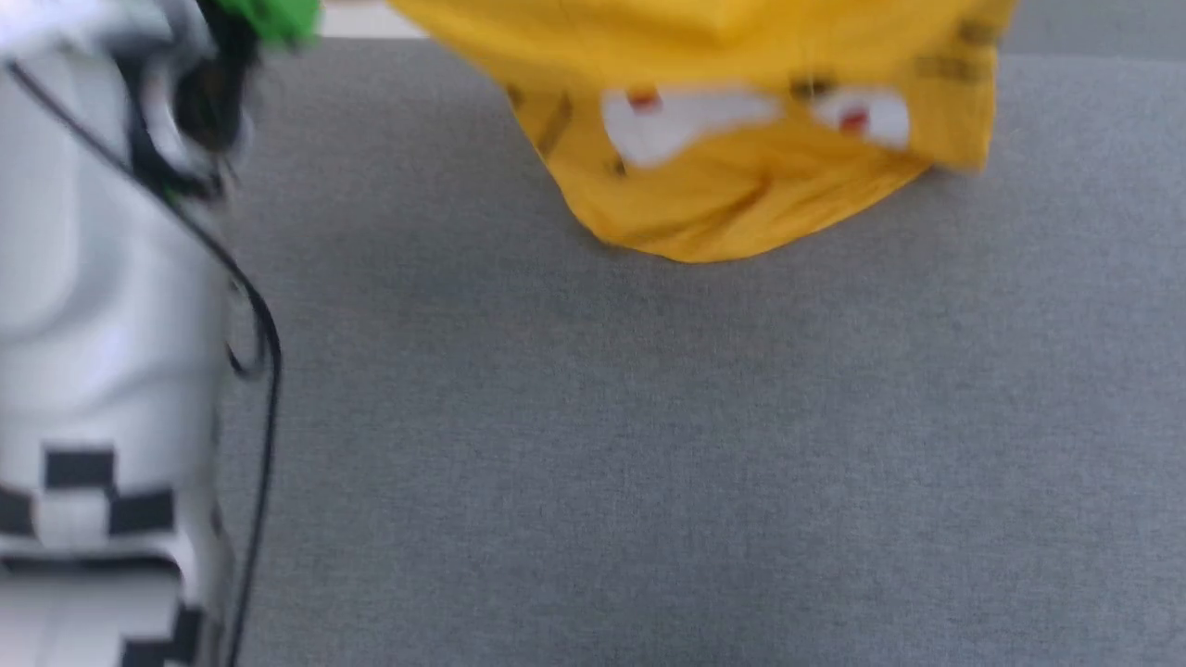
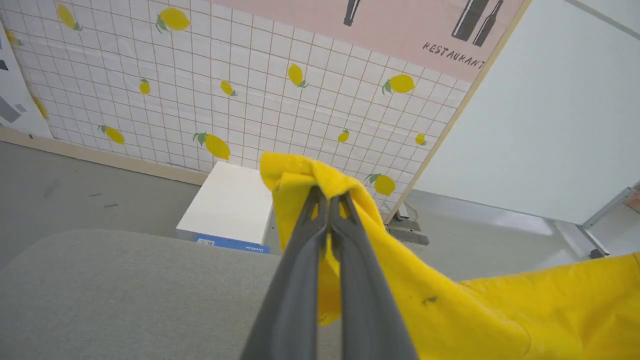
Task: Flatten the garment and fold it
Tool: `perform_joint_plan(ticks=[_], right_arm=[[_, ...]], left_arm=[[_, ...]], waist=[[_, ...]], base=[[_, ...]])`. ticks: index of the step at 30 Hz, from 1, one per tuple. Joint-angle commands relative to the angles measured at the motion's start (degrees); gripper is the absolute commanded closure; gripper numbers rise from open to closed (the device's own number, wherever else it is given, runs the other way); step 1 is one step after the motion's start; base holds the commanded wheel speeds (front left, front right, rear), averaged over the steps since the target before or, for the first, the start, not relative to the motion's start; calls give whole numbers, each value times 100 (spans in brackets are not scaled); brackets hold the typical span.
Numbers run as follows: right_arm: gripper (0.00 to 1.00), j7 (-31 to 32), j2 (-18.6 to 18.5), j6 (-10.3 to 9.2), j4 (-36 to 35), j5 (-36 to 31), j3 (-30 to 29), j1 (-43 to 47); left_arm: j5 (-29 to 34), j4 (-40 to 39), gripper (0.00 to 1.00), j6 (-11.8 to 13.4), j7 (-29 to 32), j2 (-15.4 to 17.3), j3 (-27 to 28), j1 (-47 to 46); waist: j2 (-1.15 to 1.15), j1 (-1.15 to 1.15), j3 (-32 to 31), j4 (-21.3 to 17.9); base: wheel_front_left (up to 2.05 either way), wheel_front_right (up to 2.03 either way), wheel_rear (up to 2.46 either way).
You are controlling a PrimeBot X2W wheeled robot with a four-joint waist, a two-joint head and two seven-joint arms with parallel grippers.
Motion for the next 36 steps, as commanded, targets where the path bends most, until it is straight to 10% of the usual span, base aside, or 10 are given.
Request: perform_joint_plan(ticks=[1,19,36], right_arm=[[100,-222,99,-8,198,-166,1,-397],[100,-3148,958,-8,2681,-1247,-559,-3662],[100,-3422,10,-8,2806,669,1199,-1047]], left_arm=[[141,212,100,29,-87,66,-11,-367],[875,1389,100,111,-2702,283,103,-3194],[140,2585,100,-630,-3518,-27,299,-1154]], waist=[[0,0,346,-119],[0,0,1274,-242],[0,0,-203,238]], base=[[0,0,0],[0,0,0],[0,0,0]])
